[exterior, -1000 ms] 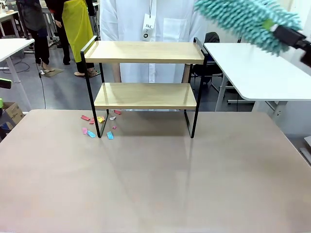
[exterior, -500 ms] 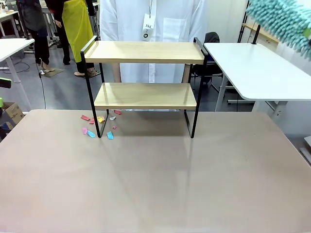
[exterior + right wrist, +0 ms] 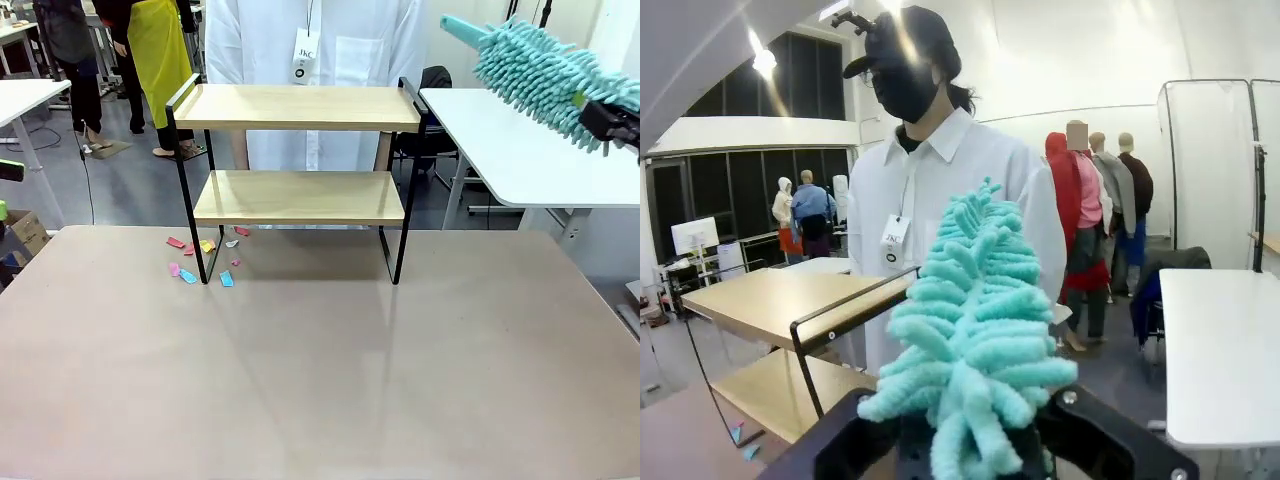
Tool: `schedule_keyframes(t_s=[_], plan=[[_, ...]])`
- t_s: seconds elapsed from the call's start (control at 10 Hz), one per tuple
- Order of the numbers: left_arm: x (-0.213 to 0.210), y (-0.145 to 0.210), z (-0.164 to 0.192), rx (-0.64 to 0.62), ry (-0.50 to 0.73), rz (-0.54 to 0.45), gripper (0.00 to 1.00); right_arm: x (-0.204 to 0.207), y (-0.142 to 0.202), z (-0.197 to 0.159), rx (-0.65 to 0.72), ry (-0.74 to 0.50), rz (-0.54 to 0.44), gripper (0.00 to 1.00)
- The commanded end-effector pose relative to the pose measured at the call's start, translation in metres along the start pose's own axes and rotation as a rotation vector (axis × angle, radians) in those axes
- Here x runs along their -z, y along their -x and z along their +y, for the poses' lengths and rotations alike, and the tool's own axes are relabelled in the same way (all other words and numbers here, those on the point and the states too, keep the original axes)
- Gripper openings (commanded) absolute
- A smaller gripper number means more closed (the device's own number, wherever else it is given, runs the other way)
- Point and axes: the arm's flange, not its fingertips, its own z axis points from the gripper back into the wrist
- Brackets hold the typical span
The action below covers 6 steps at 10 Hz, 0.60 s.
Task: Clean the shelf.
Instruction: Hand the Duster back to the human.
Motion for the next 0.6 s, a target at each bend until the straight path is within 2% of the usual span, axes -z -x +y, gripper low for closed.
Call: schedule_keyframes(t_s=[0.0, 0.5], plan=[[0.000, 0.000, 0.001, 0.018, -0.001, -0.029, 1.00, 0.002, 0.004, 0.002, 0.002, 0.055, -0.005, 0.16], [0.000, 0.000, 0.001, 0.018, -0.001, -0.029, 1.00, -0.010, 0.059, -0.008, 0.040, 0.155, 0.129, 0.16]])
